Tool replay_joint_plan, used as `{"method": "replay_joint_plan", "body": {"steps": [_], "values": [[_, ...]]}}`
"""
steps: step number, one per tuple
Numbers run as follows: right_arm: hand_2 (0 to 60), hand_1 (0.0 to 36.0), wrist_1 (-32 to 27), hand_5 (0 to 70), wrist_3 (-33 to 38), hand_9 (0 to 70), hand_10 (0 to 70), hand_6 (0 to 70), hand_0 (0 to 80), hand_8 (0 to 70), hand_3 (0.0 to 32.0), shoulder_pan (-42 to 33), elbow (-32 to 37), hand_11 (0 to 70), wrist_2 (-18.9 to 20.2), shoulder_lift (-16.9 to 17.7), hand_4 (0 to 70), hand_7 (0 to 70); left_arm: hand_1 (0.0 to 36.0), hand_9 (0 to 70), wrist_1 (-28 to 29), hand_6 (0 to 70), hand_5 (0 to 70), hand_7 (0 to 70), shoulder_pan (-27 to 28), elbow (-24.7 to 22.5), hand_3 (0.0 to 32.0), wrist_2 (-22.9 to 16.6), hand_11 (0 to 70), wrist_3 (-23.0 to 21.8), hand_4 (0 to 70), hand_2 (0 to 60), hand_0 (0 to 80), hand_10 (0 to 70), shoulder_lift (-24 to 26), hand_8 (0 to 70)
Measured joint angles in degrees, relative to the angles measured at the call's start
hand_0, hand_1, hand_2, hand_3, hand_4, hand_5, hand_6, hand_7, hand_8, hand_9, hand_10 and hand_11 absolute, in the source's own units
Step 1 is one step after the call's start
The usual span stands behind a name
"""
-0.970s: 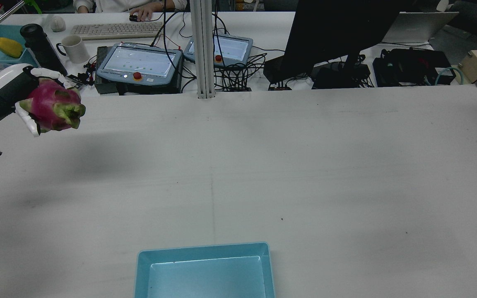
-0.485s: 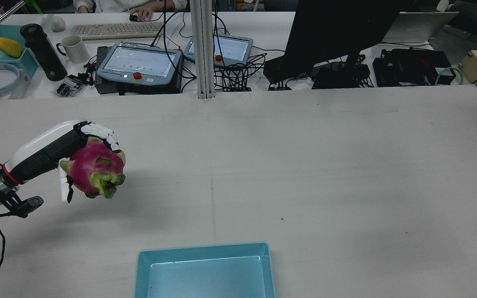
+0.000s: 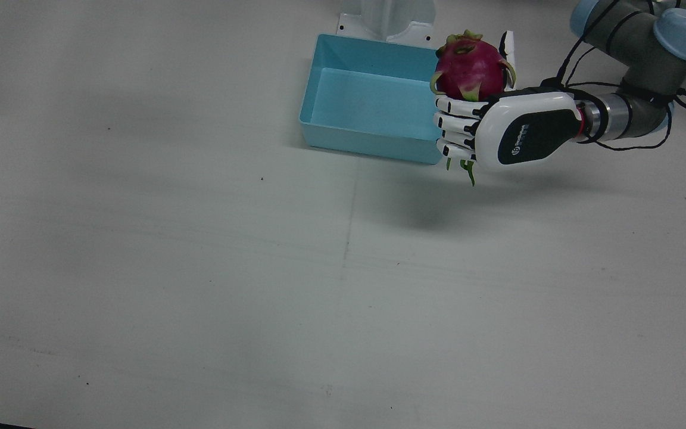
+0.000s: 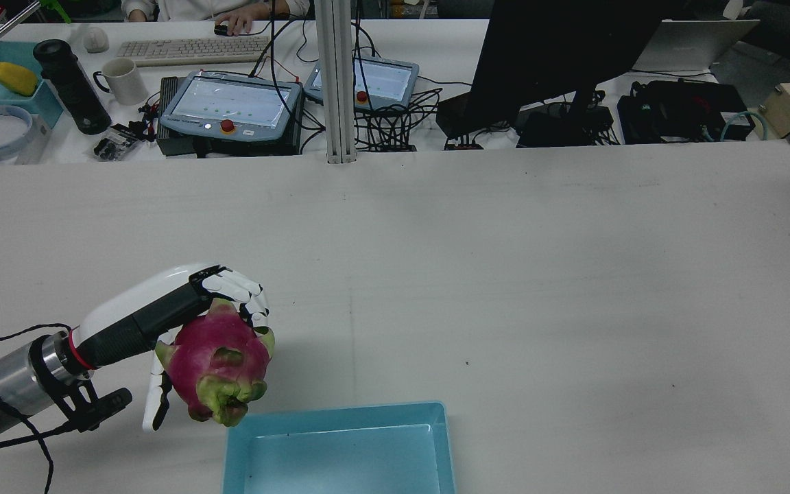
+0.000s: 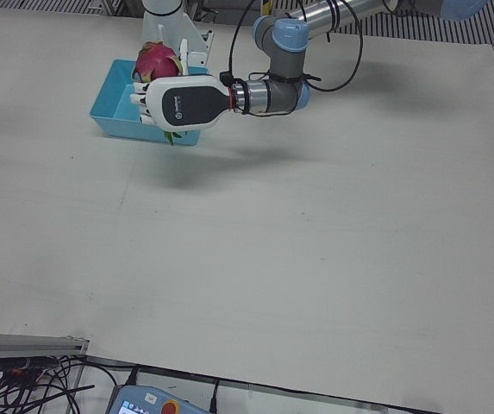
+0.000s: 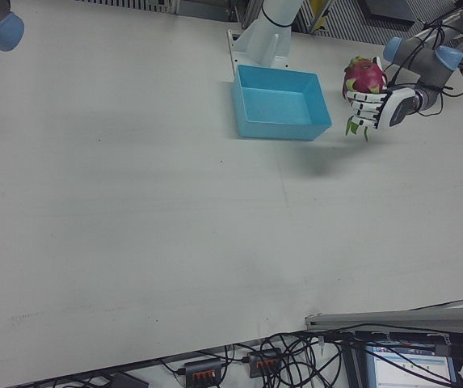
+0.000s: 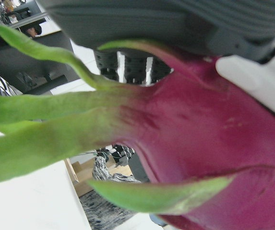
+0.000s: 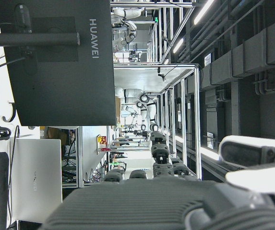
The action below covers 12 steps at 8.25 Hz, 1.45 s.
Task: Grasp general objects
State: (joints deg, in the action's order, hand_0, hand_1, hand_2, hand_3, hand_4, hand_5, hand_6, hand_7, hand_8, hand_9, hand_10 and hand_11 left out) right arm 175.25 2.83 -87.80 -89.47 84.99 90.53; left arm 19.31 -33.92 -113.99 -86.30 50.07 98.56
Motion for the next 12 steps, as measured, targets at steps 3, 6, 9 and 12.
{"method": "replay_joint_plan", "body": {"steps": [3, 6, 9, 12], "values": [[0.0, 0.0, 0.0, 0.0, -0.02, 0.0, 0.0, 0.0, 0.0, 0.0, 0.0, 0.0, 0.0, 0.0, 0.0, 0.0, 0.0, 0.0, 27.1, 54.0, 1.35, 53.0, 70.0, 53.4, 6.02, -3.16, 0.0, 0.1, 65.8, 0.26, 30.9, 60.0, 54.5, 45.6, 0.17, 41.8], [0.0, 0.0, 0.0, 0.0, -0.02, 0.0, 0.0, 0.0, 0.0, 0.0, 0.0, 0.0, 0.0, 0.0, 0.0, 0.0, 0.0, 0.0, 13.6, 23.5, 3.74, 28.9, 70.0, 41.9, 10.1, -3.21, 0.0, 0.08, 32.0, 0.49, 14.2, 3.0, 53.3, 20.9, 0.81, 15.8], [0.0, 0.0, 0.0, 0.0, -0.02, 0.0, 0.0, 0.0, 0.0, 0.0, 0.0, 0.0, 0.0, 0.0, 0.0, 0.0, 0.0, 0.0, 14.5, 15.1, 4.52, 21.9, 70.0, 34.9, 11.34, -2.99, 0.0, 0.16, 23.6, 0.63, 12.8, 1.1, 53.7, 15.0, 1.33, 9.9], [0.0, 0.0, 0.0, 0.0, 0.01, 0.0, 0.0, 0.0, 0.0, 0.0, 0.0, 0.0, 0.0, 0.0, 0.0, 0.0, 0.0, 0.0, 11.5, 15.7, 4.67, 21.9, 70.0, 35.6, 11.56, -2.86, 0.0, 0.17, 23.2, 0.64, 12.5, 0.1, 50.8, 14.9, 1.61, 10.2]]}}
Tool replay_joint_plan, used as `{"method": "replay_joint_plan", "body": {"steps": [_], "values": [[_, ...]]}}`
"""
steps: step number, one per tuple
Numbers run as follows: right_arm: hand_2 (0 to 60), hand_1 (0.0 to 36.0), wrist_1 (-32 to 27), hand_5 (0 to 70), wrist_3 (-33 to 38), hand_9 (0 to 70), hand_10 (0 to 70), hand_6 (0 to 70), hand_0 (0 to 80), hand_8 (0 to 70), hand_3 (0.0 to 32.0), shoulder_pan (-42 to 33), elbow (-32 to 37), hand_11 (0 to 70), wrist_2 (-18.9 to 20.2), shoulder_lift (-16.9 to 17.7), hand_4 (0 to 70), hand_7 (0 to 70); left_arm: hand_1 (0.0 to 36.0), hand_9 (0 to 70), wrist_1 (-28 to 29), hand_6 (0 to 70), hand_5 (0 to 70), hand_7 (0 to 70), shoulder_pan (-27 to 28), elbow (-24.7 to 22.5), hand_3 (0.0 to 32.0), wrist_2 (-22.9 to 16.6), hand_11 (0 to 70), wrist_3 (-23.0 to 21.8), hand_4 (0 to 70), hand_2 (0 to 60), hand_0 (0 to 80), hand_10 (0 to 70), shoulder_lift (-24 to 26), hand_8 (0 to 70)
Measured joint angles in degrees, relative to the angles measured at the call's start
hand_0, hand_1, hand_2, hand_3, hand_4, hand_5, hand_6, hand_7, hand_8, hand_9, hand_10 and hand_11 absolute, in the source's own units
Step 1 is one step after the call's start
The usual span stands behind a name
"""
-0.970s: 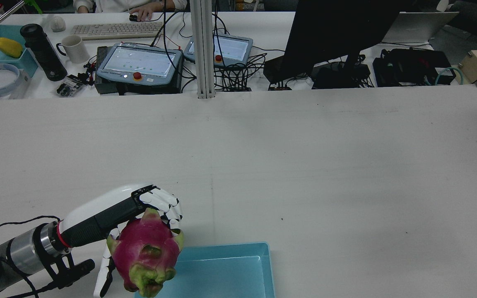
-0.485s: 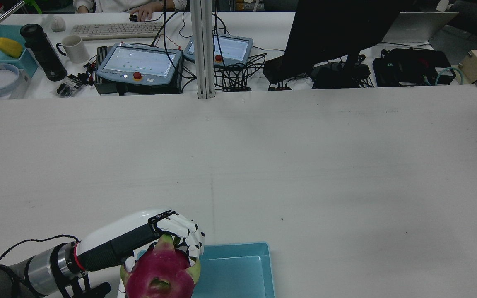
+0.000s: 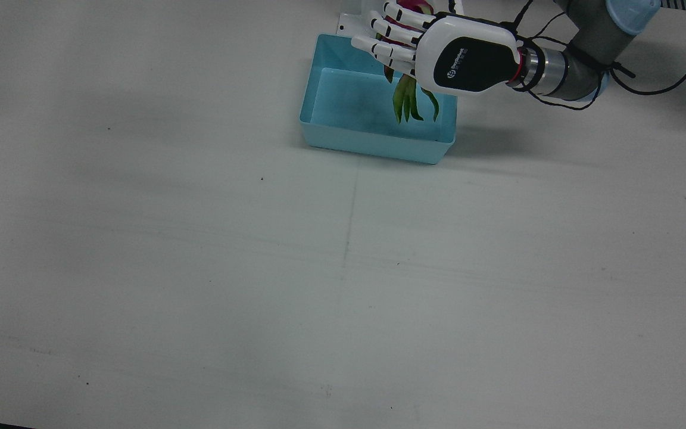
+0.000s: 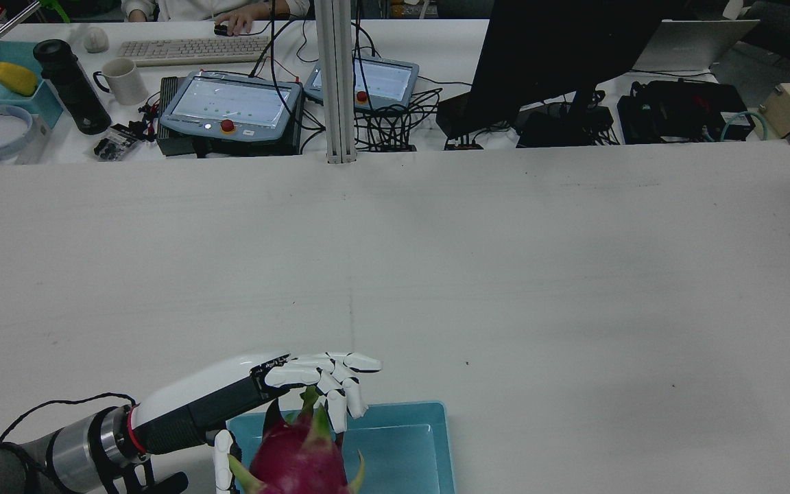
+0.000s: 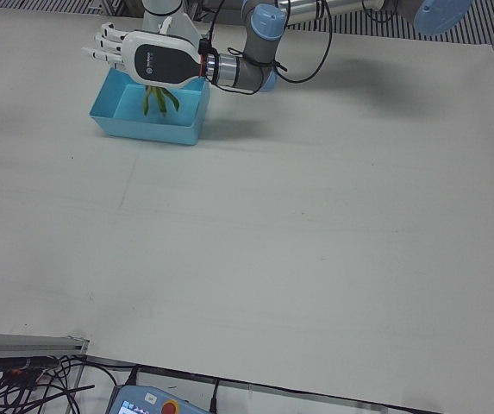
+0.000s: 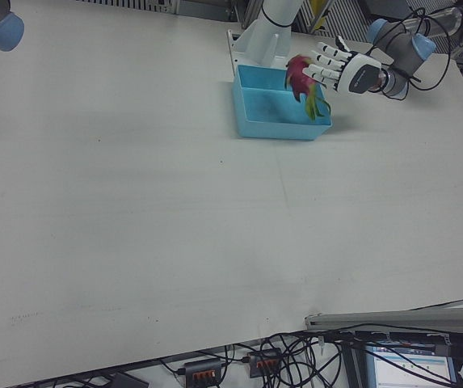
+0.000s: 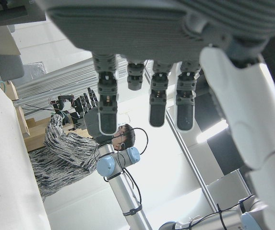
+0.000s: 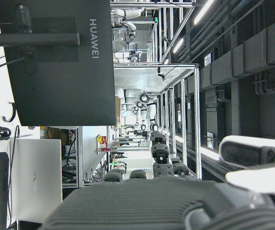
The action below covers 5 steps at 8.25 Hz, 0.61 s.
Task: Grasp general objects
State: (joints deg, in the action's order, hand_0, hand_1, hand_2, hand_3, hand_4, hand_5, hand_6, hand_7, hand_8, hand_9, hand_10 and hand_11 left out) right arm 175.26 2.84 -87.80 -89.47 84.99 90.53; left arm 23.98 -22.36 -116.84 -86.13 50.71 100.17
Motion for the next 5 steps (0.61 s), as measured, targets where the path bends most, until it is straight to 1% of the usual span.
{"method": "replay_joint_plan", "body": {"steps": [1, 2, 3, 4, 5], "values": [[0.0, 0.0, 0.0, 0.0, 0.0, 0.0, 0.0, 0.0, 0.0, 0.0, 0.0, 0.0, 0.0, 0.0, 0.0, 0.0, 0.0, 0.0, 12.2, 16.3, 0.04, 22.0, 70.0, 35.9, 0.02, 0.1, 0.0, 0.0, 23.6, 0.0, 12.6, 1.0, 51.4, 15.2, 0.16, 10.6], [0.0, 0.0, 0.0, 0.0, -0.01, 0.0, 0.0, 0.0, 0.0, 0.0, 0.0, 0.0, 0.0, 0.0, 0.0, 0.0, 0.0, 0.0, 14.0, 18.2, 0.18, 23.0, 70.0, 37.1, 0.07, 0.3, 0.0, 0.0, 25.5, -0.03, 13.1, 3.1, 53.0, 16.4, 0.28, 12.0], [0.0, 0.0, 0.0, 0.0, -0.02, 0.0, 0.0, 0.0, 0.0, 0.0, 0.0, 0.0, 0.0, 0.0, 0.0, 0.0, 0.0, 0.0, 17.6, 19.2, 0.32, 23.2, 70.0, 37.3, 0.09, 0.55, 0.0, 0.0, 25.5, -0.06, 13.7, 10.0, 55.0, 16.2, 0.33, 12.5], [0.0, 0.0, 0.0, 0.0, -0.03, 0.0, 0.0, 0.0, 0.0, 0.0, 0.0, 0.0, 0.0, 0.0, 0.0, 0.0, 0.0, 0.0, 20.5, 20.3, 0.36, 23.8, 70.0, 38.3, 0.01, 0.78, 0.0, 0.06, 26.0, -0.27, 14.2, 19.0, 55.8, 16.4, 0.35, 13.3], [0.0, 0.0, 0.0, 0.0, -0.03, 0.0, 0.0, 0.0, 0.0, 0.0, 0.0, 0.0, 0.0, 0.0, 0.0, 0.0, 0.0, 0.0, 21.8, 20.9, 0.34, 25.8, 70.0, 39.0, -0.29, 0.97, 0.0, 0.19, 26.4, -0.67, 14.4, 24.6, 56.0, 16.6, 0.28, 13.9]]}}
